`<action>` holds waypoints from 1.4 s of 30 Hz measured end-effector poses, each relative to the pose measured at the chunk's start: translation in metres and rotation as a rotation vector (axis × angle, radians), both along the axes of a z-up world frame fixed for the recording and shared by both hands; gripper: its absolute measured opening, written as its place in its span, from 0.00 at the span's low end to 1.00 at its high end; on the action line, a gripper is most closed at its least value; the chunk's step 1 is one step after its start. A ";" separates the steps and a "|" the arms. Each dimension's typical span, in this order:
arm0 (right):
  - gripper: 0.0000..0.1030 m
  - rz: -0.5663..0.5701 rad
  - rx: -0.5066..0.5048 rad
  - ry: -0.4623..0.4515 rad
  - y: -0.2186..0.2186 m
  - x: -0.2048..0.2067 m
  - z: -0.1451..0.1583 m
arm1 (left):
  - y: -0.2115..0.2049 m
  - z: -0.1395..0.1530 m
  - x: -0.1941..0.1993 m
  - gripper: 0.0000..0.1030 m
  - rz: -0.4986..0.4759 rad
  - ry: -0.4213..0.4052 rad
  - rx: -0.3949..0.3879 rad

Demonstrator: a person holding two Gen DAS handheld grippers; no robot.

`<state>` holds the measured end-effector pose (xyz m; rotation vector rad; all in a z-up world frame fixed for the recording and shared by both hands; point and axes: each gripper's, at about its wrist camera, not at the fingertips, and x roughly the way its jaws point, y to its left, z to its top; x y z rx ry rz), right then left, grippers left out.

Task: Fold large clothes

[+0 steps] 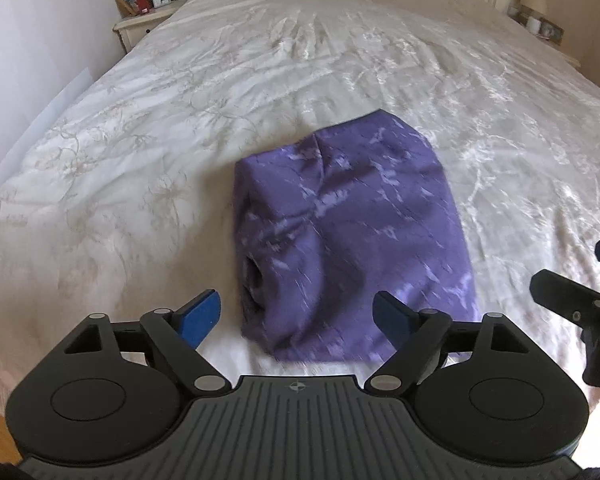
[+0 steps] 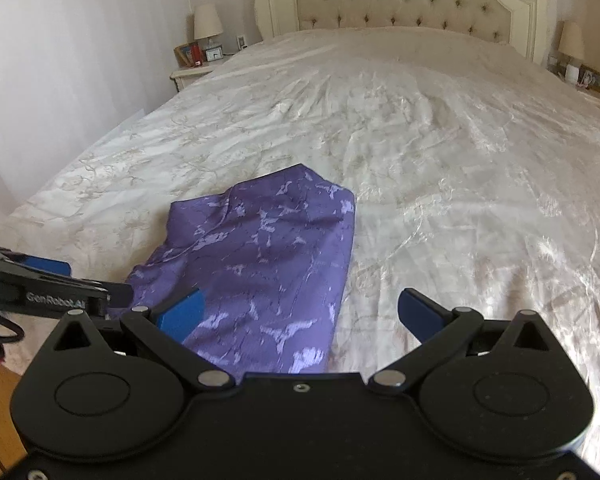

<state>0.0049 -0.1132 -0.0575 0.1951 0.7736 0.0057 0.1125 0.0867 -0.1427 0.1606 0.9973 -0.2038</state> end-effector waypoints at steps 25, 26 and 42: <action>0.99 -0.086 0.049 -0.011 0.002 -0.069 0.014 | 0.005 0.018 -0.070 0.81 0.036 -0.029 -0.005; 0.99 -0.086 0.048 -0.016 0.002 -0.070 0.015 | 0.005 0.019 -0.070 0.81 0.034 -0.031 -0.008; 0.99 -0.096 0.041 -0.043 0.004 -0.078 0.021 | 0.003 0.023 -0.074 0.81 0.037 -0.039 -0.024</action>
